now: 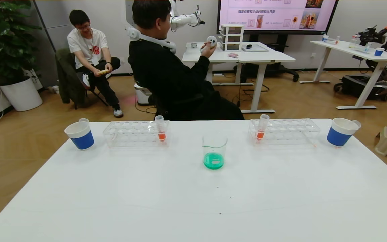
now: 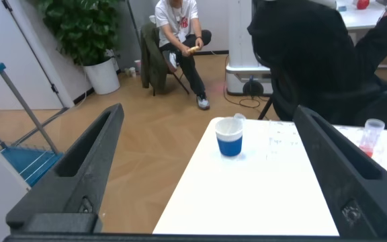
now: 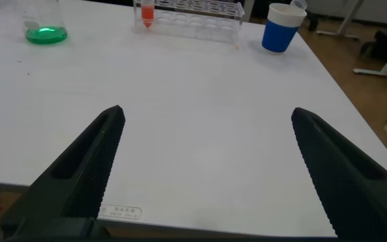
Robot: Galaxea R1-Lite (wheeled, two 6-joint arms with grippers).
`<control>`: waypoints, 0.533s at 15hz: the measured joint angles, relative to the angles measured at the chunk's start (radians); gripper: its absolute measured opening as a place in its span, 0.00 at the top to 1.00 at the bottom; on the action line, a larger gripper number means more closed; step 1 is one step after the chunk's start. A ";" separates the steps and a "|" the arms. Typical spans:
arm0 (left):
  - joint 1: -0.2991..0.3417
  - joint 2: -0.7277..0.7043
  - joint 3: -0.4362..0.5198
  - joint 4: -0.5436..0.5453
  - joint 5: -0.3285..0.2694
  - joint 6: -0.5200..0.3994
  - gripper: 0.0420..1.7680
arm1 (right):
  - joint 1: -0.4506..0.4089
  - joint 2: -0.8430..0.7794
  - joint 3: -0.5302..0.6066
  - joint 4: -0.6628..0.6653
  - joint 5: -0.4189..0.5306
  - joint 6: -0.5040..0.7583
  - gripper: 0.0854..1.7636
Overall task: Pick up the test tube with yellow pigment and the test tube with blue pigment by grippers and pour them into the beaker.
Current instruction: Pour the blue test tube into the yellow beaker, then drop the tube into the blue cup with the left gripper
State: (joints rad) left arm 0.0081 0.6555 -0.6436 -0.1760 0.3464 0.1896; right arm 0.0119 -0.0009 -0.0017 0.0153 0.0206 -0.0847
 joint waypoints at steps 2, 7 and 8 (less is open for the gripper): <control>-0.008 -0.144 0.037 0.086 -0.036 -0.001 0.01 | 0.000 0.000 0.000 0.000 0.000 0.000 0.02; -0.018 -0.476 0.181 0.143 -0.201 -0.041 0.01 | 0.000 0.000 0.000 0.000 0.000 0.000 0.02; -0.016 -0.536 0.228 0.135 -0.278 -0.066 0.01 | 0.000 0.000 0.000 0.000 0.000 0.000 0.02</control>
State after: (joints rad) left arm -0.0081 0.1191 -0.4160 -0.0409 0.0687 0.1234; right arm 0.0119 -0.0009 -0.0017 0.0153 0.0206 -0.0851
